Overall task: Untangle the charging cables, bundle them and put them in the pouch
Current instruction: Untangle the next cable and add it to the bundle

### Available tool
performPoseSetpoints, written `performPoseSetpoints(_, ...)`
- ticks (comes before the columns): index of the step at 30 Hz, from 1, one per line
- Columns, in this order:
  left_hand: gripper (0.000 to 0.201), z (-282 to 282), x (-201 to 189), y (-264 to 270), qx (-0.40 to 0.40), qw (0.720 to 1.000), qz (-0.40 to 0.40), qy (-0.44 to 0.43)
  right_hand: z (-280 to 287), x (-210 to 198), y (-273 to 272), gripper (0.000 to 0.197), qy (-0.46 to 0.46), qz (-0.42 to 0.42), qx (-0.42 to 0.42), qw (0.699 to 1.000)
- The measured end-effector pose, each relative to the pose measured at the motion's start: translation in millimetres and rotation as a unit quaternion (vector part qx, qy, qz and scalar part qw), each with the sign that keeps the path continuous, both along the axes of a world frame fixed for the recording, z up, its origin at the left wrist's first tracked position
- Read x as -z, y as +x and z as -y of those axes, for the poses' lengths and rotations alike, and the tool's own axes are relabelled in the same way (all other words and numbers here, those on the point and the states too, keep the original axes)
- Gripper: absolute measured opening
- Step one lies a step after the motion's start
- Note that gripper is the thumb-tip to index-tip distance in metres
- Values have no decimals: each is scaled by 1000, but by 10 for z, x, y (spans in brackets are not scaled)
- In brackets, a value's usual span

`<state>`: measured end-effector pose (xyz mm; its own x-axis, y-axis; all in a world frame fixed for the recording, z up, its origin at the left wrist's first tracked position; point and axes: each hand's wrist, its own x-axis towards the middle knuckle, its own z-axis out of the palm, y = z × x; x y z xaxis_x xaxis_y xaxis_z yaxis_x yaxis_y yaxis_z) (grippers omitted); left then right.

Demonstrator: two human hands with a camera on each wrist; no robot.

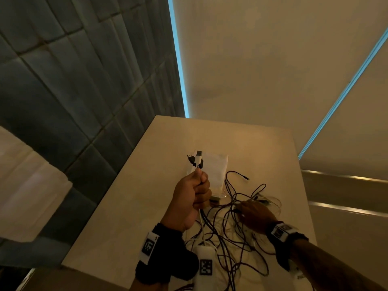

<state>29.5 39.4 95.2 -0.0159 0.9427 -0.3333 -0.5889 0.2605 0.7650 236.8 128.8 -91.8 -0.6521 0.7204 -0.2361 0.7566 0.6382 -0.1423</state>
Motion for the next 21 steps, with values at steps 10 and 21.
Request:
performPoseSetpoints(10, 32, 6, 14, 101, -17, 994, -110, 7, 33, -930, 36, 12, -161, -459, 280, 828)
performPoseSetpoints(21, 17, -7, 59, 334, -65, 941, -331, 29, 617, -1522, -394, 22, -363, -591, 161, 702)
